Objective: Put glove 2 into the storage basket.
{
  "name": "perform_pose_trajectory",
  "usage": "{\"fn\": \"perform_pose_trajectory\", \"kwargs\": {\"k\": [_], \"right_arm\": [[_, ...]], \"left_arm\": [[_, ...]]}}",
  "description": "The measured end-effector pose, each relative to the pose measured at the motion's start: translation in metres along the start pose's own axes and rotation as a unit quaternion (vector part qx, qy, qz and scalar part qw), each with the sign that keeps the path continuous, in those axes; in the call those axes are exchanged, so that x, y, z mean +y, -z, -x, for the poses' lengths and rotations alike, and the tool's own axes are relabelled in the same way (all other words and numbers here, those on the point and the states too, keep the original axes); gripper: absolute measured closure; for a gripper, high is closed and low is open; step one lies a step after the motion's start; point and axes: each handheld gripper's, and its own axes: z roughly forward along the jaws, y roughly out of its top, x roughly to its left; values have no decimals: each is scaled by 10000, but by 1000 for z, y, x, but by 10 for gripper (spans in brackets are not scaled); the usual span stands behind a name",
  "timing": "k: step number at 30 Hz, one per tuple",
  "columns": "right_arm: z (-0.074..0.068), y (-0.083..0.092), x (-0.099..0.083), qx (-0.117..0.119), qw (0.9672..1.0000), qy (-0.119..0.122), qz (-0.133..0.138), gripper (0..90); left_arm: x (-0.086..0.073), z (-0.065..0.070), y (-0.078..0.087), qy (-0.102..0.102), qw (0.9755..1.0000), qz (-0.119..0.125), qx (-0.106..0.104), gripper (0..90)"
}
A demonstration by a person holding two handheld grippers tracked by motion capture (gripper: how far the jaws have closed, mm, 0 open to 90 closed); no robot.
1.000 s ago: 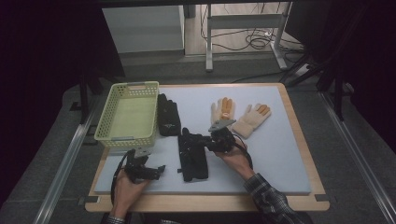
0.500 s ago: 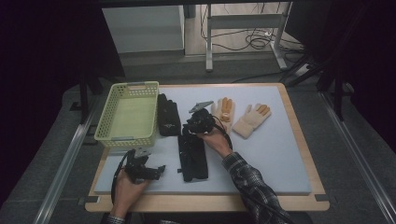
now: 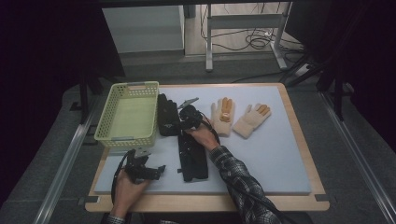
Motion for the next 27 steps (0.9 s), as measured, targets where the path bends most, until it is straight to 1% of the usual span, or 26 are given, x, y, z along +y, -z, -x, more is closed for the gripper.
{"fn": "perform_pose_trajectory", "kwargs": {"k": [2, 3, 4, 5, 8, 9, 10, 11, 12, 13, 15, 18, 19, 20, 21, 22, 23, 24, 25, 26, 27], "right_arm": [[1, -4, 0, 4, 9999, -102, -30, 475], [2, -6, 0, 56, 9998, -172, -30, 483], [4, -6, 0, 154, 9996, -236, -59, 533], [6, -6, -1, 300, 9990, -337, -64, 561], [9, -5, -3, 478, 9976, -496, -35, 707], [10, -5, -3, 489, 9973, -552, -30, 750], [10, -5, -3, 489, 9973, -552, -30, 750], [10, -4, -2, 470, 9972, -588, -49, 798], [10, -4, -2, 470, 9972, -588, -49, 798], [7, -3, 0, 380, 9981, -488, -41, 834], [6, -1, 2, 362, 9980, -512, -109, 837], [6, 3, 4, 358, 9982, -484, -54, 840], [6, 9, 8, 360, 9984, -438, 32, 842], [6, 9, 8, 360, 9984, -438, 32, 842], [4, 16, 13, 357, 9985, -416, 75, 846], [4, 20, 15, 374, 9984, -407, 97, 854], [3, 24, 17, 389, 9984, -387, 133, 884], [3, 24, 17, 389, 9984, -387, 133, 884], [0, 32, 18, 412, 9982, -399, 194, 884], [0, 32, 18, 412, 9982, -399, 194, 884], [-3, 41, 18, 419, 9982, -365, 231, 884]], "left_arm": [[0, 0, 0, -2, 10000, -1, 0, 30], [0, 0, 0, -1, 10000, -1, 0, 30], [0, 0, 0, 4, 10000, 4, 3, 30], [0, 0, 0, 4, 10000, 4, 3, 30], [0, 0, 0, 5, 10000, 5, 5, 30], [0, 0, 0, 0, 10000, 0, 1, 30], [0, 0, 0, 0, 10000, 0, 1, 30], [0, 0, 0, 4, 10000, 4, 4, 30], [0, 0, 0, 4, 10000, 4, 4, 30], [0, 0, 0, 1, 10000, 1, 1, 30], [0, 0, 0, 5, 10000, 5, 3, 30], [0, 0, 0, 5, 10000, 5, 3, 30], [0, 0, 0, -4, 10000, -1, 1, 30], [0, 0, 0, -4, 10000, -1, 1, 30], [0, 0, 0, 6, 10000, 3, 2, 30], [0, 0, 0, 6, 10000, 3, 2, 30], [0, 0, 0, 6, 10000, 0, 1, 30], [0, 0, 0, 6, 10000, 0, 1, 30], [0, 0, 0, -3, 10000, -8, 3, 30], [0, 0, 0, -3, 10000, -8, 3, 30], [0, 0, 0, -8, 10000, -10, 5, 30]]}}
